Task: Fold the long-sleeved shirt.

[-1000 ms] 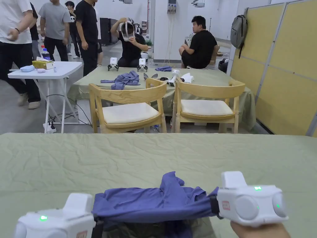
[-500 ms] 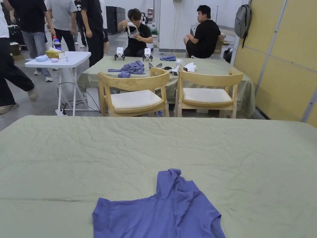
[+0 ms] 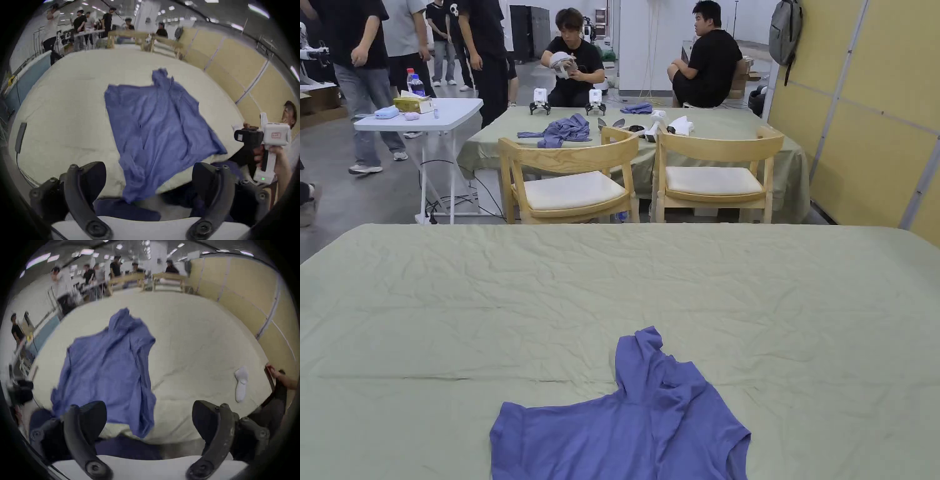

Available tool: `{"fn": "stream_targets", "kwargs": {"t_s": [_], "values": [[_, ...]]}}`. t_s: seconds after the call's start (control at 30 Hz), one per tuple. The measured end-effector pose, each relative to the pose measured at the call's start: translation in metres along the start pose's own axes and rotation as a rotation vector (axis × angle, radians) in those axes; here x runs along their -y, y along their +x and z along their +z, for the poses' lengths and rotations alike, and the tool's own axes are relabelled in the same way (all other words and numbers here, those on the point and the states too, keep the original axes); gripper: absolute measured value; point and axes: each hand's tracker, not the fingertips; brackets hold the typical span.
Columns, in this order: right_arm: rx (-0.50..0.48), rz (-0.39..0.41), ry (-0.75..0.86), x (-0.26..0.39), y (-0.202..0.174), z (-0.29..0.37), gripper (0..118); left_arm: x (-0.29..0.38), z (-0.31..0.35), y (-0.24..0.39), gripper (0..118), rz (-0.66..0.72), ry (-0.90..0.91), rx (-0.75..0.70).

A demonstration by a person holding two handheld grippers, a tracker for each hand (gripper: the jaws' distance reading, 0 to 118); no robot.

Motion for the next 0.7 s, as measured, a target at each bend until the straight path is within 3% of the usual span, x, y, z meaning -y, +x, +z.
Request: {"fn": "stream_targets", "kwargs": {"t_s": [0.07,0.1,0.13,0.17,0.2,0.23,0.27,0.33,0.4,0.43,0.47,0.5,0.53,0.63,0.7], "values": [[-0.014,-0.074,0.021,-0.013,0.003,0.011,116,-0.006,0.006,0.000,113,0.030,0.013,-0.025],[-0.020,-0.084,0.042,-0.014,0.001,0.021,114,-0.008,0.008,0.001,112,0.036,0.017,-0.029],[-0.033,-0.097,0.062,-0.019,0.000,0.026,97,-0.010,0.009,0.002,99,0.037,0.015,-0.028],[-0.043,-0.100,0.080,-0.023,0.000,0.031,69,-0.012,0.013,0.002,66,0.035,0.009,-0.024],[-0.040,-0.090,0.096,-0.026,-0.001,0.035,22,-0.014,0.013,0.001,7,0.028,0.020,-0.028],[-0.020,-0.082,0.110,-0.023,-0.010,0.037,3,-0.016,0.012,0.003,1,0.020,0.031,-0.053],[-0.012,-0.081,0.105,-0.023,-0.012,0.036,3,-0.018,0.012,0.001,0,0.032,0.032,-0.131],[-0.029,-0.086,0.125,-0.027,-0.011,0.034,3,-0.031,0.003,-0.005,0,0.013,0.041,-0.039],[-0.067,-0.088,0.113,-0.025,-0.018,0.025,3,-0.054,-0.012,-0.014,0,0.034,0.044,-0.050],[-0.069,-0.091,0.106,-0.027,-0.018,0.021,3,-0.068,-0.022,-0.019,7,0.038,0.046,-0.058],[-0.069,-0.093,0.100,-0.026,-0.020,0.015,3,-0.086,-0.036,-0.034,27,0.037,0.053,-0.066],[-0.074,-0.092,0.090,-0.024,-0.022,0.009,3,-0.101,-0.051,-0.042,68,0.042,0.056,-0.084],[-0.077,-0.088,0.074,-0.025,-0.022,0.003,3,-0.118,-0.071,-0.052,118,0.059,0.054,-0.132],[-0.079,-0.096,0.031,-0.022,-0.023,-0.012,3,-0.159,-0.142,-0.086,109,0.068,0.018,-0.231],[-0.072,-0.105,0.002,-0.021,-0.021,-0.020,3,-0.180,-0.190,-0.097,106,-0.005,-0.025,-0.378]]}}
